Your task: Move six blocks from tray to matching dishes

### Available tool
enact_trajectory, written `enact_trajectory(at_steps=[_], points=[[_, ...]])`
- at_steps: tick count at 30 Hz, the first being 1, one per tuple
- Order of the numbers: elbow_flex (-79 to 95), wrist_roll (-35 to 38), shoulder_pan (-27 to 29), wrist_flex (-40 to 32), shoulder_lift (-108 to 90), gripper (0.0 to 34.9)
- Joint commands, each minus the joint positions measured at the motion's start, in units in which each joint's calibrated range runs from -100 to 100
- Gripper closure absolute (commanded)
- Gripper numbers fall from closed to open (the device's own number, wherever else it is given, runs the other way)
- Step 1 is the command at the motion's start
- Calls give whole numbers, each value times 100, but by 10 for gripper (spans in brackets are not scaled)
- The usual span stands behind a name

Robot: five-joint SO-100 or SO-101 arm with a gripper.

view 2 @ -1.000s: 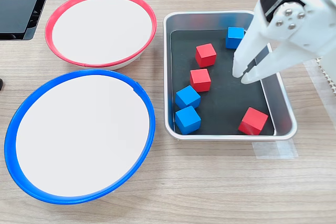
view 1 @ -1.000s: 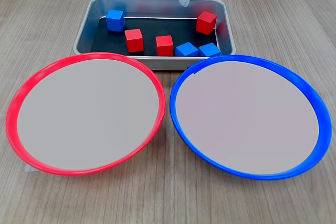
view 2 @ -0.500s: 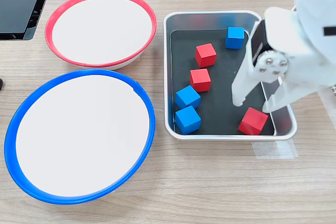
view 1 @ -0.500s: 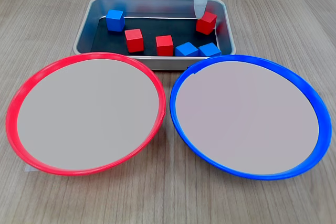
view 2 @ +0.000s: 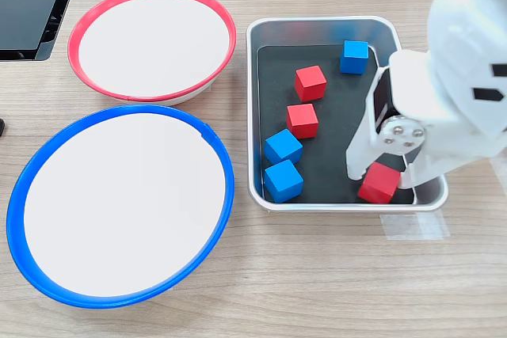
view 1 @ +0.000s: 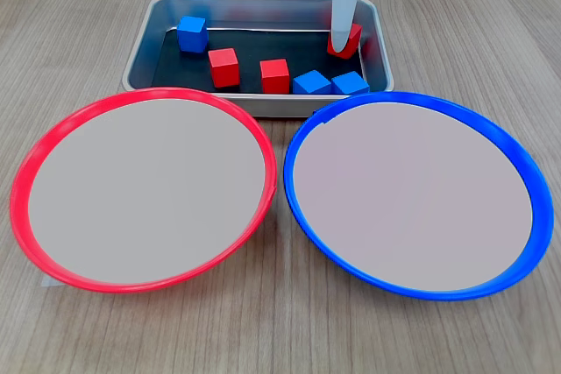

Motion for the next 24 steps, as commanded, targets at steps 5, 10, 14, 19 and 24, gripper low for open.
enact_trajectory(at_steps=[5,10,14,19,24], points=[[-377,205,377,56,131,347],[-1961,757,1977,658,71,348],[-3481,1045,2909,196,907,348],[-5229,1040,3304,-184,2536,347],[-6157,1118,3389,-563,3713,284]])
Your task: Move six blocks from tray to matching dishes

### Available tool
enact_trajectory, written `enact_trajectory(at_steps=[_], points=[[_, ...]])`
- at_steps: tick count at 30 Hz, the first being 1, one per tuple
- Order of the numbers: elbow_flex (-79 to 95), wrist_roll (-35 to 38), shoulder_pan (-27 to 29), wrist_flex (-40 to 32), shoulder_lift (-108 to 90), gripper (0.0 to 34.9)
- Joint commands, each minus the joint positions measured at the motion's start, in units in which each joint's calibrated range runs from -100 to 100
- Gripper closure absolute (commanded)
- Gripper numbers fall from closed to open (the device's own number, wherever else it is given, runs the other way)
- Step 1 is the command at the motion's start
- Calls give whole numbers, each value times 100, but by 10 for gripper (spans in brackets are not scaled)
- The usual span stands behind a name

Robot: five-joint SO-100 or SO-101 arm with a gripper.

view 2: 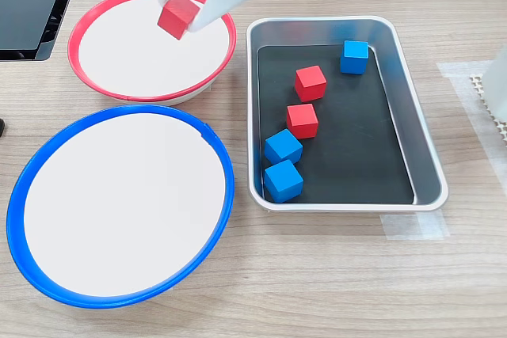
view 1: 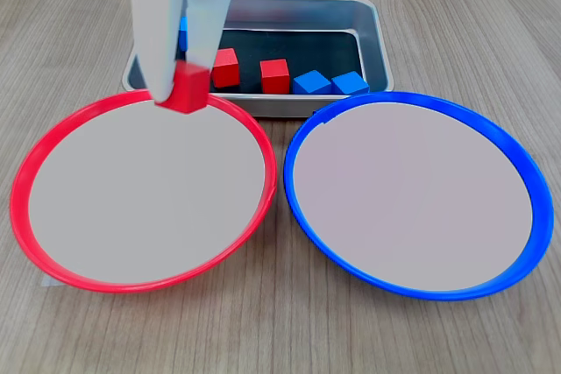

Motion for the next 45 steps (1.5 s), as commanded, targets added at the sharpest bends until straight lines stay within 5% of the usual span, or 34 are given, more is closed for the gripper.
enact_trajectory(at_steps=[1,3,4,7,10,13,14,15,18,21,35,37,38,45], points=[[-758,156,70,-418,704,255],[-694,259,70,-459,764,169],[-631,322,80,-352,704,166],[-358,581,127,432,167,229],[307,1177,259,1299,-635,340],[1709,1973,644,1530,-1582,346],[2055,2168,739,1514,-1752,335],[2428,2325,823,1382,-1889,276],[3102,2525,899,944,-2042,180],[3256,2569,823,697,-1991,167],[3894,2886,419,69,-1497,218],[3921,2896,362,69,-1497,264],[3930,2896,315,69,-1488,336],[1372,2335,-43,1349,-1130,348]])
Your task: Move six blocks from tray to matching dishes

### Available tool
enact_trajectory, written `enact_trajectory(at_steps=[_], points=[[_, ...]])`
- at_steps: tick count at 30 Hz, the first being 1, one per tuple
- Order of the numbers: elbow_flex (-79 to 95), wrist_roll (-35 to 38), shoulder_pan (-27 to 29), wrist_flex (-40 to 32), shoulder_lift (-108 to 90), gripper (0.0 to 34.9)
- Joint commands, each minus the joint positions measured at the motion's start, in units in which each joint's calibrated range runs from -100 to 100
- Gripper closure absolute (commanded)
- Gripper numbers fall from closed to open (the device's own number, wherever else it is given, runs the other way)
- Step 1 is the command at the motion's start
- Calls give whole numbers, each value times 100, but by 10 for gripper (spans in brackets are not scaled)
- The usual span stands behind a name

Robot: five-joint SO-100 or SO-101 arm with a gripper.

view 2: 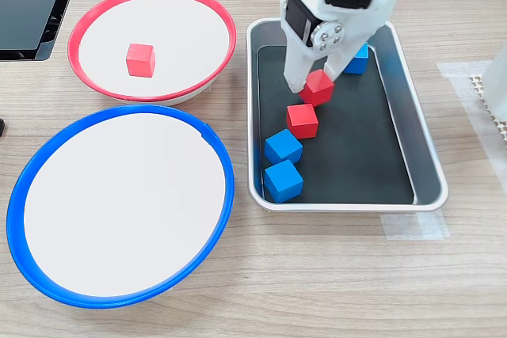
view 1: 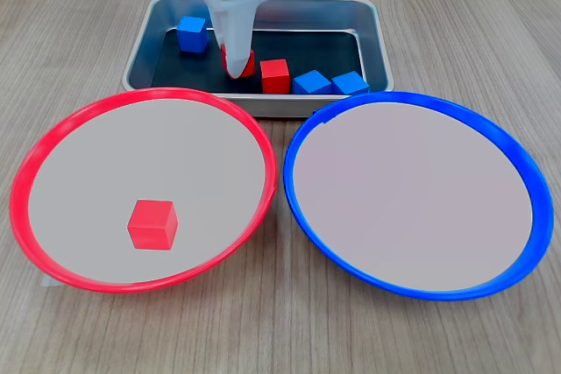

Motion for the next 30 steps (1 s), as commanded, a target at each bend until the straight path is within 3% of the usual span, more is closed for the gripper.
enact_trajectory(at_steps=[1,6,10,12,14,15,17,21,25,30], points=[[-1977,-503,-15,533,268,348],[-4235,-1304,145,21,1556,348],[-4708,-1309,164,-391,2281,344],[-4663,-1241,164,-416,2426,217],[-4554,-1201,183,-383,2418,144],[-4490,-1187,202,-342,2358,146],[-4271,-1109,249,-160,2102,191],[-3388,-737,465,715,1198,346],[-1832,-151,1086,1474,-13,346],[-2,93,1642,1078,-1071,346]])
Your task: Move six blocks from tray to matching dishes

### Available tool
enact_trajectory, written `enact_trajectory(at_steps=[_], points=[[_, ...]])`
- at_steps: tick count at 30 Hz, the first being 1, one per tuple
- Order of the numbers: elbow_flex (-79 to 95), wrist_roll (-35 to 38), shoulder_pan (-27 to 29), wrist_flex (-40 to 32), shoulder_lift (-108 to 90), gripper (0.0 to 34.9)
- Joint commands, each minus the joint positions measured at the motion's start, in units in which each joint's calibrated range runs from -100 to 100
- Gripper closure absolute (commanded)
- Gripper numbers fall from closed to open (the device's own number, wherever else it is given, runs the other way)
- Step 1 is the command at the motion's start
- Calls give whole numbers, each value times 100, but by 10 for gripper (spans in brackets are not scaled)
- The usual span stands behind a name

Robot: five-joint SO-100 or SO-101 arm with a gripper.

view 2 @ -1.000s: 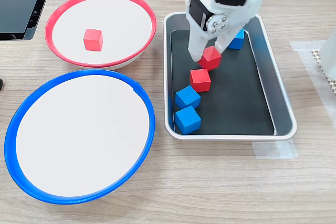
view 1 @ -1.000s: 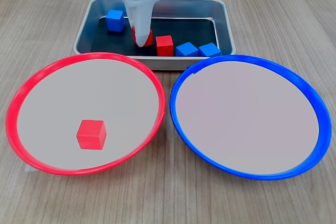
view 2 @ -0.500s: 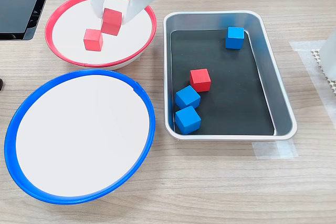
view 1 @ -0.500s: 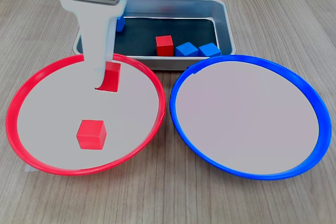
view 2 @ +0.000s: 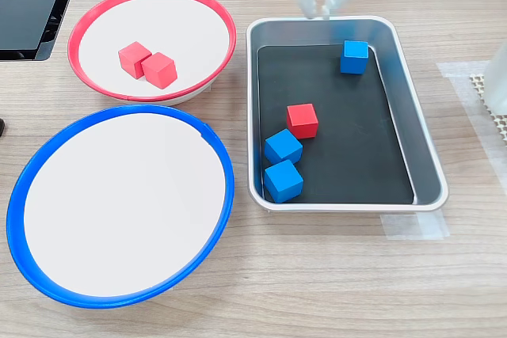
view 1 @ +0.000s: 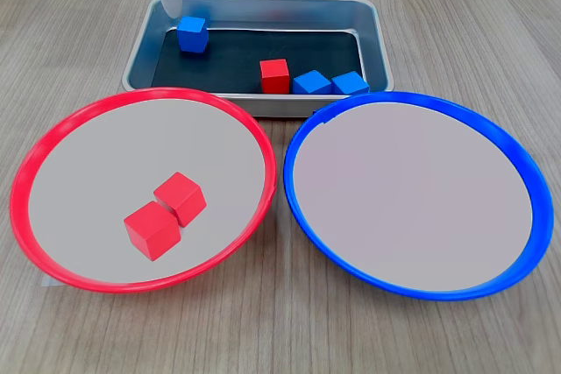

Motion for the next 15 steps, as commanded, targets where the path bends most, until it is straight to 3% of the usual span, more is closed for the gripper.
enact_trajectory(at_steps=[1,4,6,15], points=[[1333,93,397,-277,-934,333],[1797,-54,453,-393,-1190,213],[1979,-112,453,-426,-1267,159],[2416,-210,585,-954,-1088,165]])
